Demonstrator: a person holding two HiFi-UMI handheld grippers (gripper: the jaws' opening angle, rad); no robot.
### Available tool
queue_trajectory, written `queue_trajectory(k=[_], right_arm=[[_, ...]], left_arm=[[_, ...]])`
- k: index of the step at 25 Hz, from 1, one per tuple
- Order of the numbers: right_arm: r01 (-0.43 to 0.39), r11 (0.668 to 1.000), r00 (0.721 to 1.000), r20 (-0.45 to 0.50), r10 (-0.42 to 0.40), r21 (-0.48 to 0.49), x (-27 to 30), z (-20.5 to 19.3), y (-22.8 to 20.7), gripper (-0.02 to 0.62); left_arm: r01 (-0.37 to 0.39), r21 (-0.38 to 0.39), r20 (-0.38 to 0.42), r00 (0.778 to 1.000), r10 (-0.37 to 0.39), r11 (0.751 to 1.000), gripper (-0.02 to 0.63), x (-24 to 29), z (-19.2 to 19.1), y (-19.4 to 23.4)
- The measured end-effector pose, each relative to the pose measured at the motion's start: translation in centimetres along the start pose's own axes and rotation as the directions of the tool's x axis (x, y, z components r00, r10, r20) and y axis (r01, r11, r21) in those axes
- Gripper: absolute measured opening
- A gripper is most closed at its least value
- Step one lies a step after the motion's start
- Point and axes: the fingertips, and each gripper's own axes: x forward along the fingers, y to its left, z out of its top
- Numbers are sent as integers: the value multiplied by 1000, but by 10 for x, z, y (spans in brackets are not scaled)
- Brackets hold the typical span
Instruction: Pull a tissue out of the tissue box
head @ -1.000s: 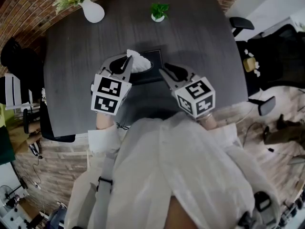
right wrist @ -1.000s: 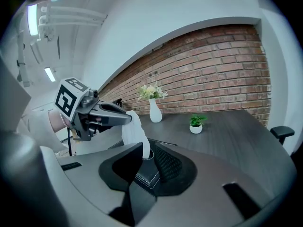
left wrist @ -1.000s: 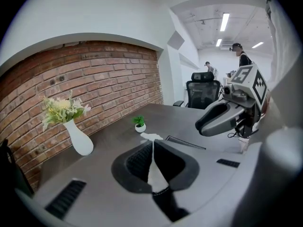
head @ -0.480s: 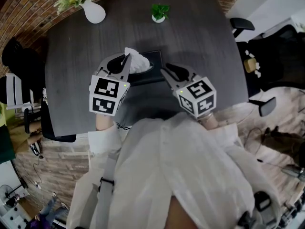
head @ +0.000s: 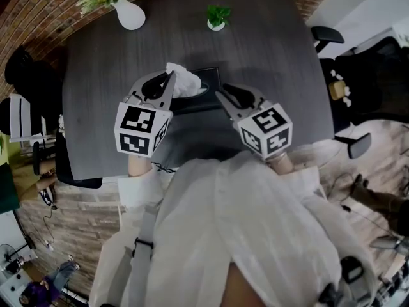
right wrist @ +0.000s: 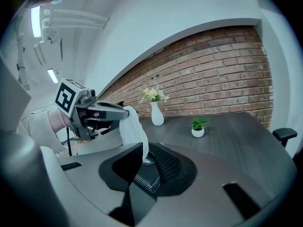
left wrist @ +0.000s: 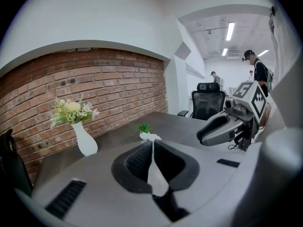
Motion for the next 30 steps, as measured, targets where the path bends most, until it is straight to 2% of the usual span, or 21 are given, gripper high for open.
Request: queue_trajectory(k=[5,20,30], right_arm=[[-19,1000,1000,10,19,10,0,1,3,75],[-47,999,999,-3,47,-10,4,0,17,75],[-43,999,999,6,43,-8,1,2,17,75]], left_arm=[[-10,-56,30,999,12,998,9,-6,2,5],[-55,-78,107,992,63,995,9,-23,14,15],[-100,-110,226,966,123,989,9,-40,31,25]])
